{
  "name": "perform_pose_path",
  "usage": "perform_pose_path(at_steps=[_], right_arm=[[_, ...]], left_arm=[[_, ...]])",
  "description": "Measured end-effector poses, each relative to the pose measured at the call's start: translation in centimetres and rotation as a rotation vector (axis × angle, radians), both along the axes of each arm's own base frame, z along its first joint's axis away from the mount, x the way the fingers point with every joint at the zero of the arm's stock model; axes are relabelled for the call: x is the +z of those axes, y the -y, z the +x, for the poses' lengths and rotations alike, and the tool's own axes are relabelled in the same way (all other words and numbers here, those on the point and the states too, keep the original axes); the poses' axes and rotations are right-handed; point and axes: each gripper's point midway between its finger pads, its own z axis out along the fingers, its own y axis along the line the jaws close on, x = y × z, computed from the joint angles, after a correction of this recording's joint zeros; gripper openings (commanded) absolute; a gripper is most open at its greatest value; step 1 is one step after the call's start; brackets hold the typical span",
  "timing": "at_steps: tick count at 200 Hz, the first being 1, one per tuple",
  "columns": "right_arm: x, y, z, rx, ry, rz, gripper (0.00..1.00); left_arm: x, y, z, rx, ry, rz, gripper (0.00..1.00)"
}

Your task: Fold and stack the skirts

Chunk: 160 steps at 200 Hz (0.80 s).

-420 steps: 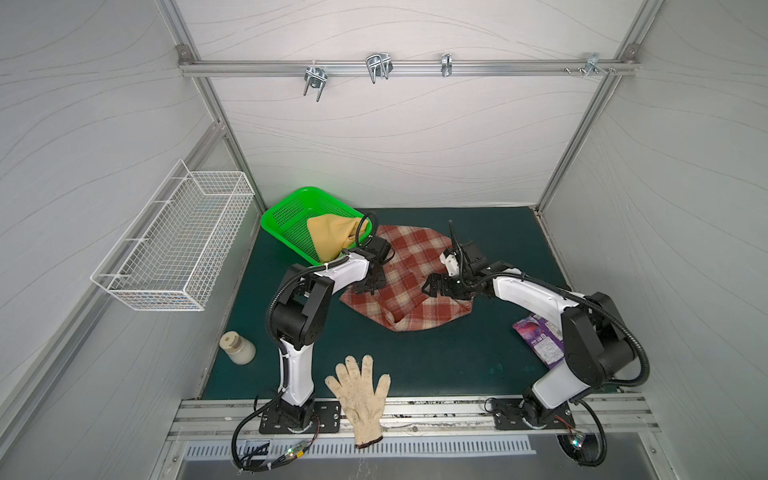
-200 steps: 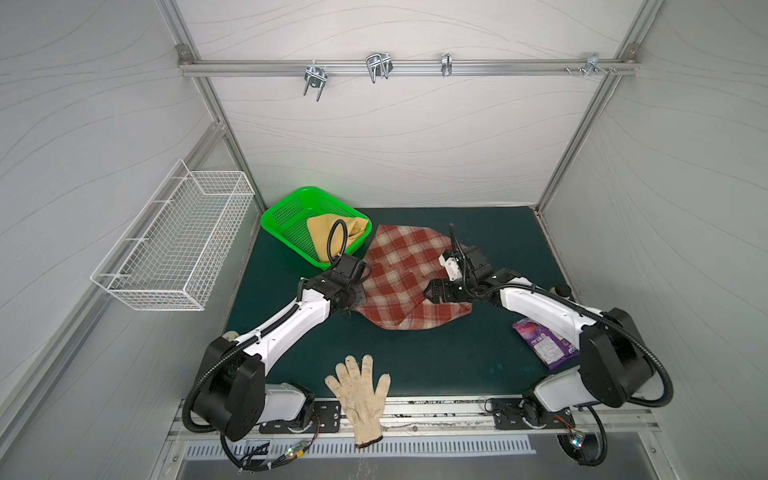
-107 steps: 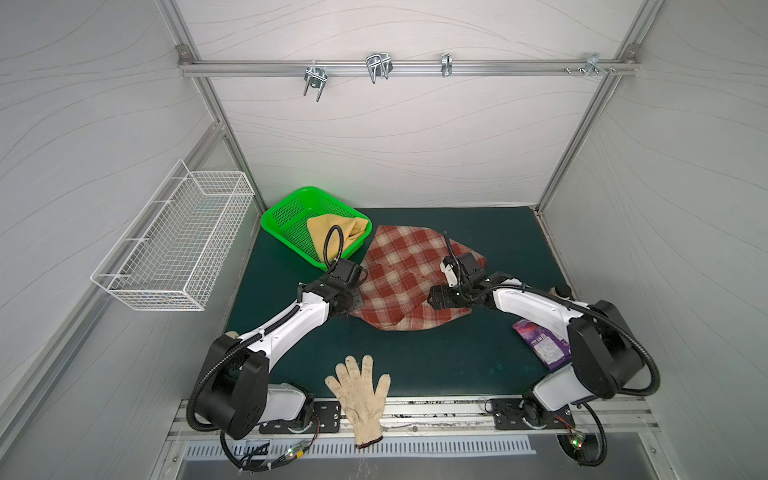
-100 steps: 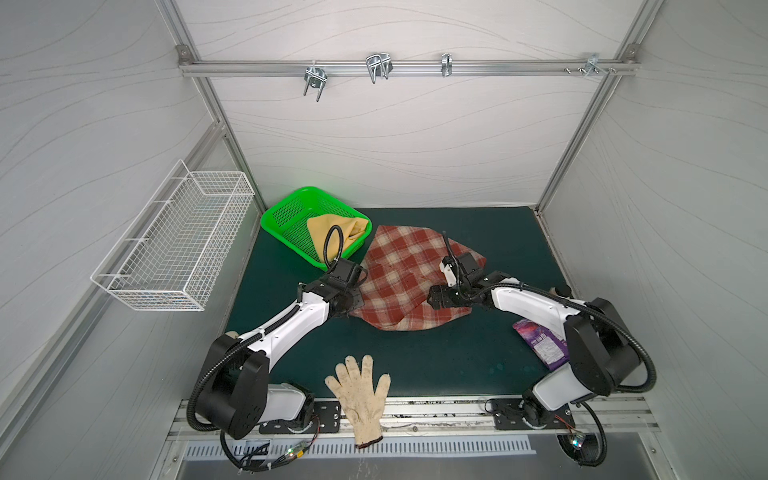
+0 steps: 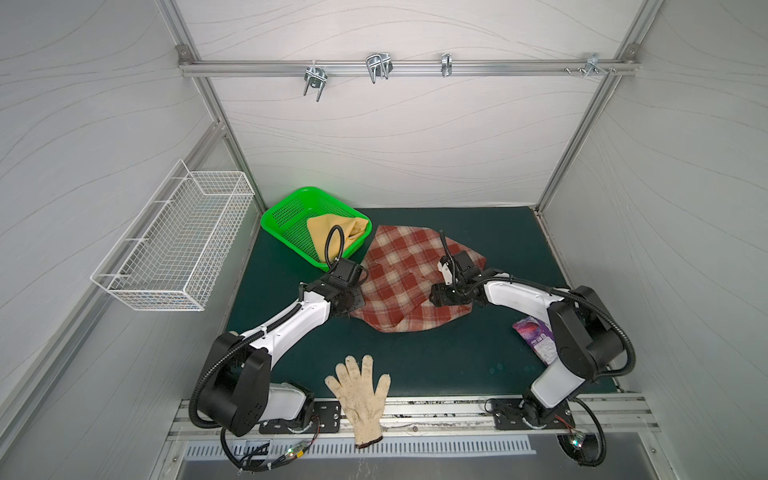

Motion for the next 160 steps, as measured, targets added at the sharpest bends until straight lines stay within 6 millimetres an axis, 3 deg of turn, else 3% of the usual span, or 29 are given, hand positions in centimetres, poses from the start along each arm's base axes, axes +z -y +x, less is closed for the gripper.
perform_pose_path(at_steps=[19, 42, 58, 78, 123, 160], right_arm=[[0.0, 0.0, 0.0, 0.002, -0.003, 0.003, 0.41], [0.0, 0.0, 0.0, 0.004, -0.003, 0.003, 0.27], [0.0, 0.0, -0.1, 0.008, -0.005, 0.001, 0.08], [-0.1, 0.2, -0.2, 0.004, -0.010, -0.005, 0.00], [0.8, 0.3, -0.2, 0.001, 0.004, 0.006, 0.00], [6.0, 0.4, -0.4, -0.001, 0.106, 0.079, 0.00]], left_arm=[[-0.1, -0.1, 0.0, 0.002, -0.004, 0.001, 0.01], [-0.3, 0.0, 0.0, 0.001, -0.010, 0.002, 0.01], [-0.3, 0.0, 0.0, 0.001, -0.010, 0.001, 0.01], [-0.4, 0.0, 0.2, 0.002, -0.007, -0.001, 0.01], [-0.5, 0.0, 0.3, 0.004, -0.009, -0.006, 0.00], [0.3, -0.2, 0.3, 0.003, 0.012, -0.011, 0.01]])
